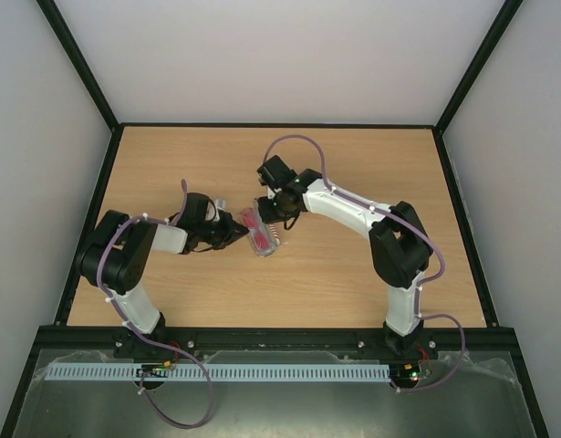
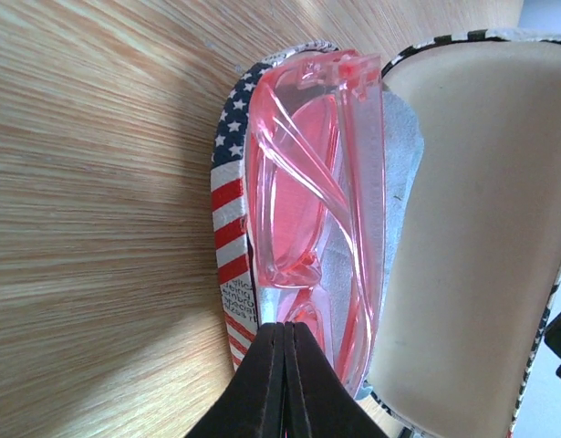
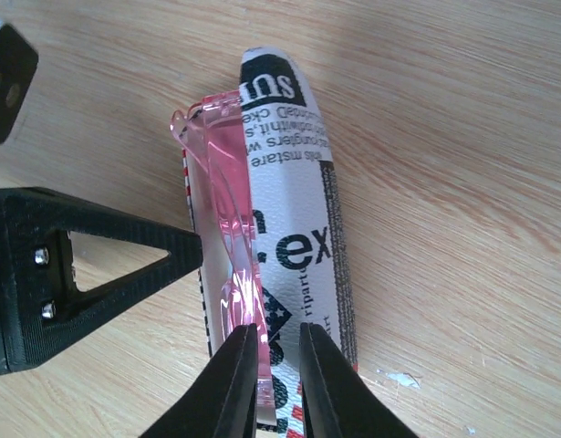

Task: Organize the sunglasses
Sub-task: Close the sunglasses case at the center of the board.

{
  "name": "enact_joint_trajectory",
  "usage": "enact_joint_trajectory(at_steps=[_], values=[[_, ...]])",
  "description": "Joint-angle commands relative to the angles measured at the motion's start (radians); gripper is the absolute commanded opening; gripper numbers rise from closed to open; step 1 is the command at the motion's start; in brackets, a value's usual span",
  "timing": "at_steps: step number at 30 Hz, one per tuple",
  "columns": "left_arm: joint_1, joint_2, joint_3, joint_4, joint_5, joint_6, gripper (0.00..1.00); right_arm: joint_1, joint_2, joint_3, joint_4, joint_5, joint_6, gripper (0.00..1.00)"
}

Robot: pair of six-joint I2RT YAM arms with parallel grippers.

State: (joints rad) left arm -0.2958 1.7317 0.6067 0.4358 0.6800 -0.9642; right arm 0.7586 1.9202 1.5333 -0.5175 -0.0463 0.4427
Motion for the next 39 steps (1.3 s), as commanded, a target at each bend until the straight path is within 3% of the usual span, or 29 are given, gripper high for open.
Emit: enact_joint_trajectory(at_steps=[1,39], values=[[0.007,0.02,0.013,0.007,0.01,0.021,0.02,0.003,0.032,-0.011,0.003,-0.049,0.002,0.12],[0.024,0.055,-0.026,0.077,0.032,0.013,0.02,0.098,0.166,0.073,-0.013,-0.075,0.014,0.08]])
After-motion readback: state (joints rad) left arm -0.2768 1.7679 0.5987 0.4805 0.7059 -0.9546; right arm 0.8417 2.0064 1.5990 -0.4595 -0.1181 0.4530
